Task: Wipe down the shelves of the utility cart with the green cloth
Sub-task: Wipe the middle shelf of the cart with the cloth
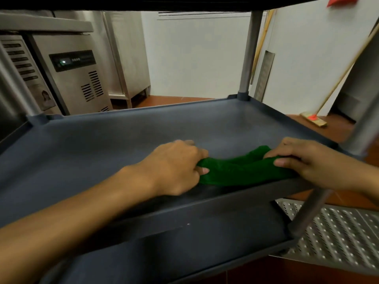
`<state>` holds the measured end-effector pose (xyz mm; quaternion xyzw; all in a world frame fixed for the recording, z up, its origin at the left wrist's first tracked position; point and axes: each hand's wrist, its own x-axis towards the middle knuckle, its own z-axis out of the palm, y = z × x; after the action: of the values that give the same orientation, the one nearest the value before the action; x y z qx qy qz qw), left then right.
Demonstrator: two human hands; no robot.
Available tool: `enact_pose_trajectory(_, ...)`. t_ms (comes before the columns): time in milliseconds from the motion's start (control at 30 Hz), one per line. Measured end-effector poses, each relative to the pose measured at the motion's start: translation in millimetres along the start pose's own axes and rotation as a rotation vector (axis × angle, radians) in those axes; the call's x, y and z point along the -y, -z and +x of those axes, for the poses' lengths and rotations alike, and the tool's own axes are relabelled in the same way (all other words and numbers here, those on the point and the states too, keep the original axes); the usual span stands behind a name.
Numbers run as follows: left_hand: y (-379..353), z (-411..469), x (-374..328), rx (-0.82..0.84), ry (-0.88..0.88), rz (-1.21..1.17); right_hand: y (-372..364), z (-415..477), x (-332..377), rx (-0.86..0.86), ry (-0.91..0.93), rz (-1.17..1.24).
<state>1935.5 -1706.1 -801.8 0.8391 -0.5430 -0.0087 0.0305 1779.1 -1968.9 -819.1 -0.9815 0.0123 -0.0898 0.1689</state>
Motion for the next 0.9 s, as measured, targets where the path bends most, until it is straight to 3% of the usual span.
enact_pose_trajectory(200,33.3,66.7,32.6,-0.181,0.048,0.117,34.2,51.1,-19.1,-0.21,-0.13,0.096)
enact_pose_trajectory(400,40.8,155.6,63.3,-0.274,0.124,0.065,54.2,130.6,-56.9,-0.235,-0.32,-0.005)
enact_pose_trajectory(567,55.1,239.6,67.7,-0.391,0.159,0.284,64.6,195.3,-90.0,-0.564,-0.359,-0.14)
enact_pose_trajectory(667,43.7,275.1,59.8,-0.428,0.184,0.298,50.3,217.9,-112.8,-0.694,-0.385,-0.154)
enact_pose_trajectory(733,20.0,285.6,57.6,-0.365,0.208,0.277,33.3,222.4,-128.9,-0.635,-0.417,-0.063)
enact_pose_trajectory(900,-42.2,289.8,60.3,-0.206,0.165,0.362,-15.1,212.2,-163.3,-0.09,-0.435,-0.025)
